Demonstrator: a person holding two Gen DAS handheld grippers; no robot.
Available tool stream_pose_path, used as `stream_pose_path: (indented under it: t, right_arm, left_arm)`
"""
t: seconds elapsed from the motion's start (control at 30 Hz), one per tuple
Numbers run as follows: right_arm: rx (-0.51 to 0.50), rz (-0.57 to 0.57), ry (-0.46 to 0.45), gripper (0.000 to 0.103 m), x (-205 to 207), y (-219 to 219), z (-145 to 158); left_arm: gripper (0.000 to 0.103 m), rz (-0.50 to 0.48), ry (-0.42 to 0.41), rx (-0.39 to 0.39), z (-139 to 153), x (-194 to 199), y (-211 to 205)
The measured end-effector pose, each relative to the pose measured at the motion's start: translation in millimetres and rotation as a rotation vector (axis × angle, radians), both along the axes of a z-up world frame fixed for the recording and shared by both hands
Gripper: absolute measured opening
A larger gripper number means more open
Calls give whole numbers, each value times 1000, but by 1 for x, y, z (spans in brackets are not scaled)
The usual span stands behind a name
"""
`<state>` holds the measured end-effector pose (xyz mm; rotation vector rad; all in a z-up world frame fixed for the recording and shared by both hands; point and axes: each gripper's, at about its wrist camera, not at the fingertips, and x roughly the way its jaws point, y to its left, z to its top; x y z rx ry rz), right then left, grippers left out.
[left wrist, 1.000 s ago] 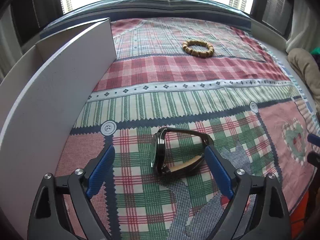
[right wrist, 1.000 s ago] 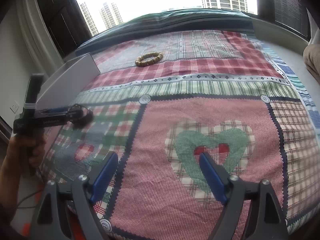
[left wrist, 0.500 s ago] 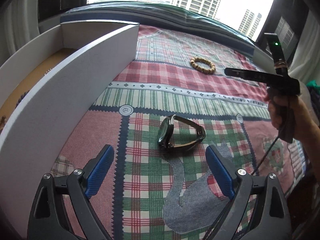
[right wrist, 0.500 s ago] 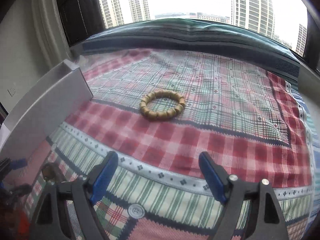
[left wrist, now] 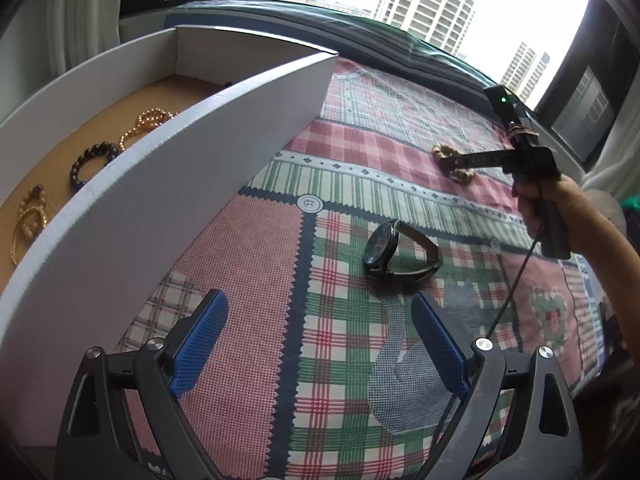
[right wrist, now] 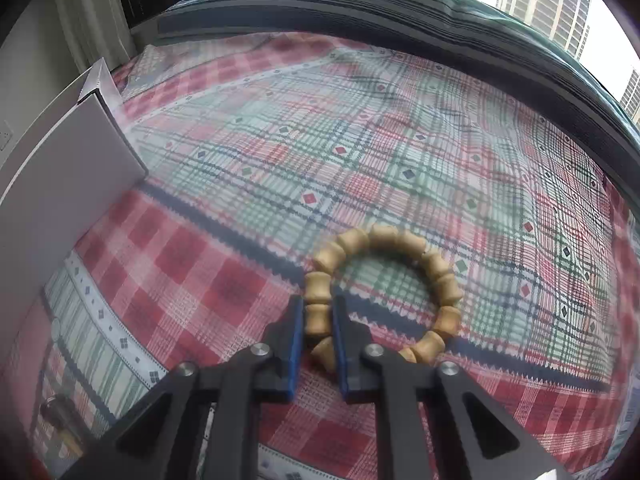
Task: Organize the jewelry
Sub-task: 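Pull the watch away from the wooden bracelet with the left tool while the right grasps the bracelet, then open both tools and reposition them over the watch and wooden bracelet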
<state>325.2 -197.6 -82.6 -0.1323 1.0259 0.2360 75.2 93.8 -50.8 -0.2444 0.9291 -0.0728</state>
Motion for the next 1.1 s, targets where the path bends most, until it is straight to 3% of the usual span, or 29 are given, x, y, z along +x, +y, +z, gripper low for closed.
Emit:
stream_pose_path:
  t: [0.3,0.57,0.67,0.73,0.8,0.93,1.1]
  right_arm:
    - [-11,191,58,14,-119,0,2]
    - [-45,281,88,14,-236,5,-12]
    - [-45,255,57,17,-264,5,-15]
    - [-18,221,9,46,-280,1,-9]
    - [60,173,-56,55,-296,-10,1]
    - [218,76,-117,56,-326,-38,11]
    - [290,-87,-143,56,-329,-67,9]
  left_arm:
    - [93,-20,15,-2,-5,-9,-8]
    - [93,-36,41,0,-14,-16,-15]
    - [93,-43,57,5,-18,-17,-18]
    - [93,-48,58,7,-18,-20,-20]
    - [93,-48,55,8,-17,-24,-19]
    - [93,-55,79,0,-25,-22,-18]
    - [93,-94,60,-55,-18,-1,-22]
